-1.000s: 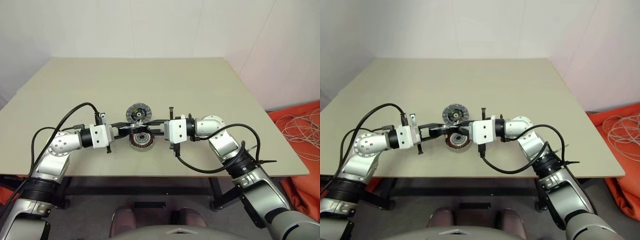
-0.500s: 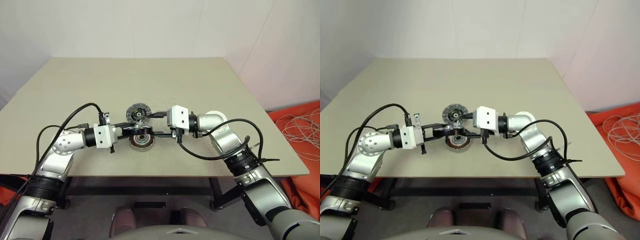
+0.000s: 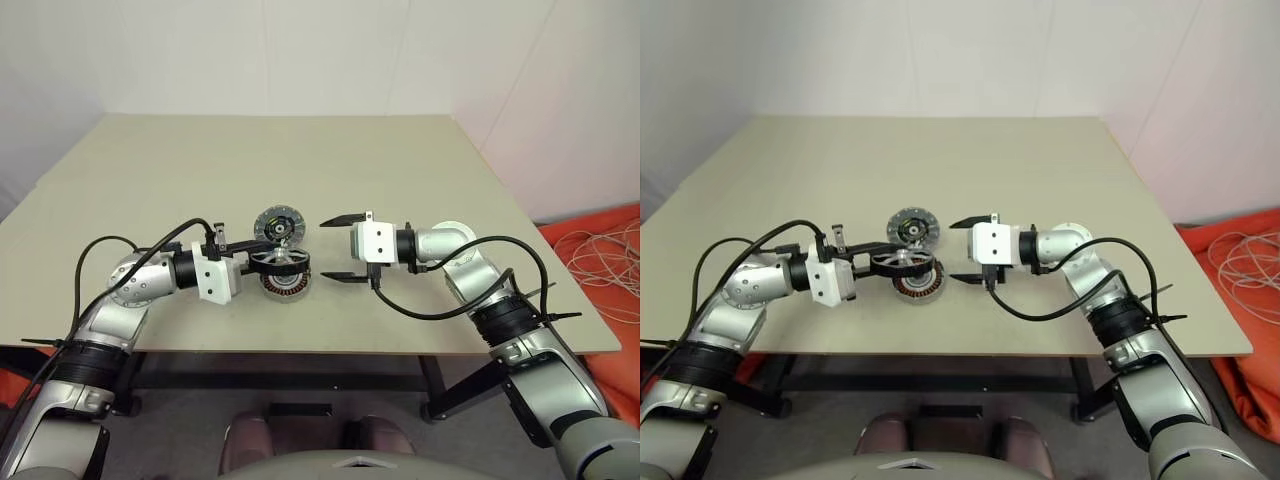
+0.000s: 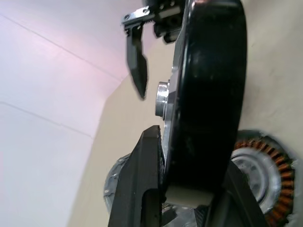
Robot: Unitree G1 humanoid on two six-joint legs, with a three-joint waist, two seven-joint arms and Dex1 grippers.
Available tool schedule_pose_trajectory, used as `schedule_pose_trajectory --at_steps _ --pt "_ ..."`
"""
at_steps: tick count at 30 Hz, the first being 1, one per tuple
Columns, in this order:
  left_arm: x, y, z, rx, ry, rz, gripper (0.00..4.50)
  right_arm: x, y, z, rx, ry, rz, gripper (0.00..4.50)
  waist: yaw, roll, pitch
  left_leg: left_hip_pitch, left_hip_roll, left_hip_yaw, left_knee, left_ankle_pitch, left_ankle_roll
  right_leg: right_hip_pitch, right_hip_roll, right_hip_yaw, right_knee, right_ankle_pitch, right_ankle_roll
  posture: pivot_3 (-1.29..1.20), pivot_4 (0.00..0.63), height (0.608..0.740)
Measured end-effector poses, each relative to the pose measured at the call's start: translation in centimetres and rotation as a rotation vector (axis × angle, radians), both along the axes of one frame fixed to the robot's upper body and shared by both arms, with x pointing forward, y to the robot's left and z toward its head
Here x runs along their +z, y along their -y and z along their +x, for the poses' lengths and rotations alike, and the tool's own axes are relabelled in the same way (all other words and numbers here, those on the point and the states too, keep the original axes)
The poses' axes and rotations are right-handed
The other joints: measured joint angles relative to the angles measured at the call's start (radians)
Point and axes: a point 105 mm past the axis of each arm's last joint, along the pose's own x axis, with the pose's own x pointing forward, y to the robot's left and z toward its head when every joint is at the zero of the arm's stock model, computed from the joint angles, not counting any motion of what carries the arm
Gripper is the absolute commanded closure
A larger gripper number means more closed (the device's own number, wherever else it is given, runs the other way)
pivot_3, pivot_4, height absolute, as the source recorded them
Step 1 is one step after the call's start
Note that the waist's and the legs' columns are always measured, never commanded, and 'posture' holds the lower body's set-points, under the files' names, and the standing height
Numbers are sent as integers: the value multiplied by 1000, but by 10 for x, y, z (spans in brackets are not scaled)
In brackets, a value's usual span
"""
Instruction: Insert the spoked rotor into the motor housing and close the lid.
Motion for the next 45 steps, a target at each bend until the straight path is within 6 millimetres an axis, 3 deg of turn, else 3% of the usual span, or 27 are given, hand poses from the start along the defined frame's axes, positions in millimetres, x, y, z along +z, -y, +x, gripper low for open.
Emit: schedule_pose_trajectory --at_steps 5,19,45 --pt "-5 -8 9 54 101 75 4073 -2 11 2 -22 -3 -18 0 0 0 0 -2 0 0 0 0 0 -1 0 0 0 0 0 0 0 740" --pt "-40 -1 15 119 145 164 4073 -1 6 0 -12 -34 13 0 2 0 0 -3 0 0 1 0 0 -2 0 0 0 0 0 0 0 740" --pt "-50 2 32 197 212 189 4073 0 1 -7 7 -56 28 0 3 0 0 -9 0 -1 1 0 0 -5 0 0 1 0 0 0 0 740"
